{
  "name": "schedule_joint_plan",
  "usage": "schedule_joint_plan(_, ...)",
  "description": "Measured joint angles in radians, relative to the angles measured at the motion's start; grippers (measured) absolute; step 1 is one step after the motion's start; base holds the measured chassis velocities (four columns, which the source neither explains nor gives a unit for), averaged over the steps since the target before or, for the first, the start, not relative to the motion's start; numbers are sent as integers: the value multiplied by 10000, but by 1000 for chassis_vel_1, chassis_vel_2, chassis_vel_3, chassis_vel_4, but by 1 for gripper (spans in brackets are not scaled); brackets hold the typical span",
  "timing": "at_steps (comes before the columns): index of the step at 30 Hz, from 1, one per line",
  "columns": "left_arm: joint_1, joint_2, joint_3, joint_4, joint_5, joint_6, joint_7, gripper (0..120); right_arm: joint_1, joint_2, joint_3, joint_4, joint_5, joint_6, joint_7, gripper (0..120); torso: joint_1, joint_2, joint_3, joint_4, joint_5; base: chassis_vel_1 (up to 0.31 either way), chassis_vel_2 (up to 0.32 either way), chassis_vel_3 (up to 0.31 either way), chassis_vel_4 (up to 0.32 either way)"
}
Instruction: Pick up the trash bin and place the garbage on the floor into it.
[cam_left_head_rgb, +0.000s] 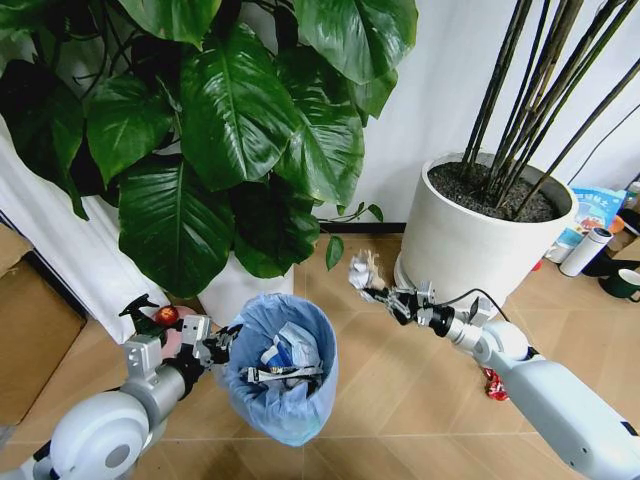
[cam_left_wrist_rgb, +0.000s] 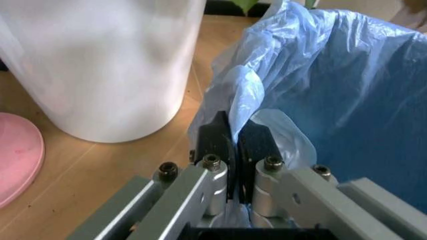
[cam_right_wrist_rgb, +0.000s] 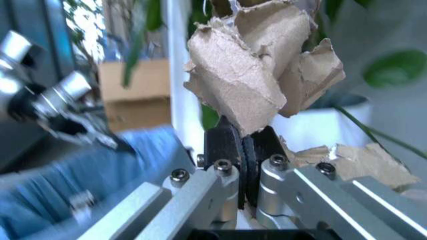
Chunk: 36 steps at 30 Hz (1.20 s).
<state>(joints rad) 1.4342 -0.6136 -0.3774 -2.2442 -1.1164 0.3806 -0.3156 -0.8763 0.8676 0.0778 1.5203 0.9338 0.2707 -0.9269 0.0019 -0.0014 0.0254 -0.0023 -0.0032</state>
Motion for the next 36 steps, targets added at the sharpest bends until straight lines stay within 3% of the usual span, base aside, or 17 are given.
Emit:
schedule_joint_plan(7, 21, 23, -58, 109, -46, -14, 32, 0, 260, -165, -721, 1416, 836, -285, -49, 0, 0, 0, 0, 2, -1, 0, 0, 0, 0)
schedule_joint_plan(13, 34, -5, -145, 154, -47, -19, 32, 0, 688, -164, -1624, 1862, 1224, -521, -31, 0, -1, 0, 0, 2, -1, 0, 0, 0, 0)
schedule_joint_plan(23, 5, -4, -266, 215, -122, -21, -9, 0, 2001, 767, -4083, 271, 1101, -460, -28, 0, 1, -2, 1, 3, 1, 0, 0, 0, 0)
schedule_joint_plan(31, -25, -22, -252, 214, -163, -14, -26, 0, 2278, 870, -4727, -158, 941, -437, 206, 0, 1, -2, 1, 0, 0, 0, 0, 0, 0)
schedule_joint_plan(34, -38, -23, -238, 203, -181, -10, -36, 0, 2394, 875, -4961, -230, 914, -434, 346, 6, 1, -2, 1, 0, 0, 0, 0, 0, 0)
schedule_joint_plan(36, -56, -15, -254, 193, -224, -6, -44, 0, 2485, 837, -5126, -266, 896, -429, 532, 18, 1, -2, 1, 2, 1, 0, 0, 0, 0)
